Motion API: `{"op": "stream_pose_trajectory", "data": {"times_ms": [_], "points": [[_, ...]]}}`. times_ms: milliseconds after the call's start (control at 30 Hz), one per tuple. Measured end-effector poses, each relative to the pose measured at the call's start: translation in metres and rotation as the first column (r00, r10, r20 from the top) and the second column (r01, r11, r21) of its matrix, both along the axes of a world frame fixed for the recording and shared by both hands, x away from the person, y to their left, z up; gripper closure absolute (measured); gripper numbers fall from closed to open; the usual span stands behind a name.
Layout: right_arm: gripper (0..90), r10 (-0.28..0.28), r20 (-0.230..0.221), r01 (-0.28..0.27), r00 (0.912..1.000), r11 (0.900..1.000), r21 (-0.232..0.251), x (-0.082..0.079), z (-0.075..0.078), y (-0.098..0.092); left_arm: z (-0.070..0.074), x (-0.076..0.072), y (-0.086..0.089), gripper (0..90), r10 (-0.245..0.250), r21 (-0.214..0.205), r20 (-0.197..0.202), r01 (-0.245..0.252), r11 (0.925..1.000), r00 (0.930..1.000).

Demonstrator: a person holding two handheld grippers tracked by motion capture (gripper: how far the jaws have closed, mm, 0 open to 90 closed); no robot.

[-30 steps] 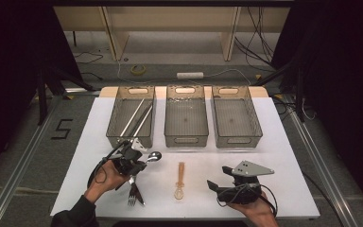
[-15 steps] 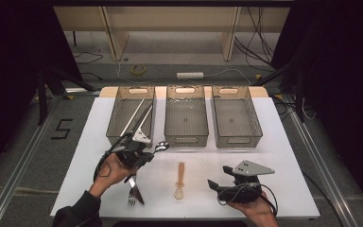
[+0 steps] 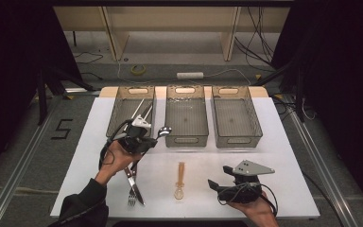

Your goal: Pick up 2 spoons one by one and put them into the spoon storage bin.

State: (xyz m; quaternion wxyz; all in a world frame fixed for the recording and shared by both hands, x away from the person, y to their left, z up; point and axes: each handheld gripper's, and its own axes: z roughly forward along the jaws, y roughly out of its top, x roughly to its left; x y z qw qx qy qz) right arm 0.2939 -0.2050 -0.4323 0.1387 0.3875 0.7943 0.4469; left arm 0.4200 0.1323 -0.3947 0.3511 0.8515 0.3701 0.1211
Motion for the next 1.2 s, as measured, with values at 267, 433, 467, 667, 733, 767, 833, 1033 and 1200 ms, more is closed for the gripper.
{"op": "stream_pose_trajectory", "data": {"times_ms": [267,433,467,667,733,767,833,1033,1200], "points": [[27.1,-0.002,-0.002,0.002,1.0,1.0,-0.001,0.0,-0.001,-0.001,0.014,0.019,-0.002,85.0,0.04,-0.041,0.038,-0.038,0.9984,0.9985],[27.1,0.0,-0.003,0.0,1.0,1.0,-0.002,0.001,-0.001,-0.001,0.018,0.033,-0.006,85.0,0.067,-0.069,0.031,-0.065,0.9955,0.9972],[27.1,0.0,-0.003,0.0,1.0,1.0,-0.001,0.001,-0.001,-0.001,0.019,0.035,-0.007,85.1,0.068,-0.073,0.029,-0.066,0.9952,0.9973],[27.1,0.001,-0.003,-0.001,1.0,1.0,0.001,0.001,-0.001,-0.001,0.028,0.049,-0.02,85.1,0.079,-0.102,0.035,-0.075,0.992,0.9963],[27.1,0.001,-0.002,-0.001,1.0,1.0,0.0,0.001,-0.001,-0.002,0.031,0.053,-0.025,85.0,0.083,-0.122,0.037,-0.078,0.9895,0.9958],[27.1,0.001,-0.002,-0.001,1.0,1.0,0.004,0.001,-0.001,-0.002,0.032,0.055,-0.027,85.1,0.084,-0.118,0.045,-0.078,0.9899,0.9955],[27.1,-0.001,-0.002,0.001,1.0,1.0,0.006,0.001,-0.001,-0.003,0.033,0.059,-0.032,85.0,0.088,-0.123,0.043,-0.082,0.989,0.9952],[27.1,0.002,0.001,-0.002,1.0,1.0,0.003,0.001,-0.001,-0.003,0.031,0.071,-0.047,85.0,0.096,-0.12,0.043,-0.09,0.9886,0.9944],[27.1,0.001,0.0,-0.001,1.0,1.0,0.006,0.001,-0.001,-0.004,0.027,0.08,-0.053,85.1,0.107,-0.122,0.033,-0.102,0.9872,0.9937]]}}
